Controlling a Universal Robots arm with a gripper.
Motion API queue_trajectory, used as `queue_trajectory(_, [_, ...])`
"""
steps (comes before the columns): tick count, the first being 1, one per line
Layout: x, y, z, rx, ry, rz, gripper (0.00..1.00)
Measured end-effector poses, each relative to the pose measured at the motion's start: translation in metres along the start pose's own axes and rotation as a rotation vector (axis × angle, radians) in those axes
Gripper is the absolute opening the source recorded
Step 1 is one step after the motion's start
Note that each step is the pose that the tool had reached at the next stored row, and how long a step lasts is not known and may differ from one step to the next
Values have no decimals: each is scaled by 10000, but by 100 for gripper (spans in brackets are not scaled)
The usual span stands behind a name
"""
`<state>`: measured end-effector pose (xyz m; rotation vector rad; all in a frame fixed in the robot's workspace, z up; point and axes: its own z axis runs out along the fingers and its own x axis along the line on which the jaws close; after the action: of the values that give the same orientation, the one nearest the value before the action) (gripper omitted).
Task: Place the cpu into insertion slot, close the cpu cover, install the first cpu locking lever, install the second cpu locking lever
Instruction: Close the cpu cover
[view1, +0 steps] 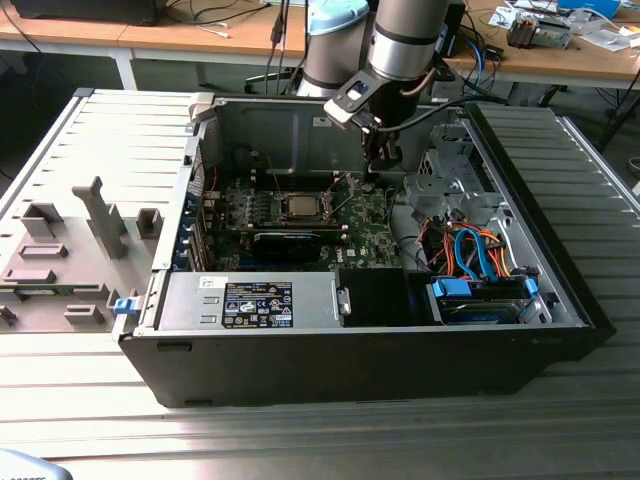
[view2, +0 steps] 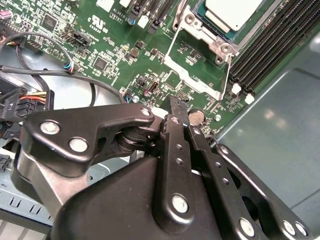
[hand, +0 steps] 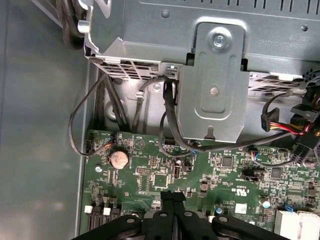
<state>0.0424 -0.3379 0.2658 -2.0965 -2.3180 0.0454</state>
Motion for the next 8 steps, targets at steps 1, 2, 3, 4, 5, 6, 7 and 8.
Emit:
queue_trajectory(1, [1,1,20,0,0,1,11])
queue_trajectory(2, [2,1,36,0,-1,1,11])
queue_trajectory(3, [2,1,48,1,-1,1,11])
queue_trajectory(4, [4,2,68,0,0,1,11])
queue_trajectory(5, [6,0,78,0,-1,3,11])
queue_trajectory(6, [10,-4,87,1,-1,3,11])
queue_trajectory(7, [15,-11,99,0,0,1,11])
queue_trajectory(8, [17,-17,106,0,1,1,11])
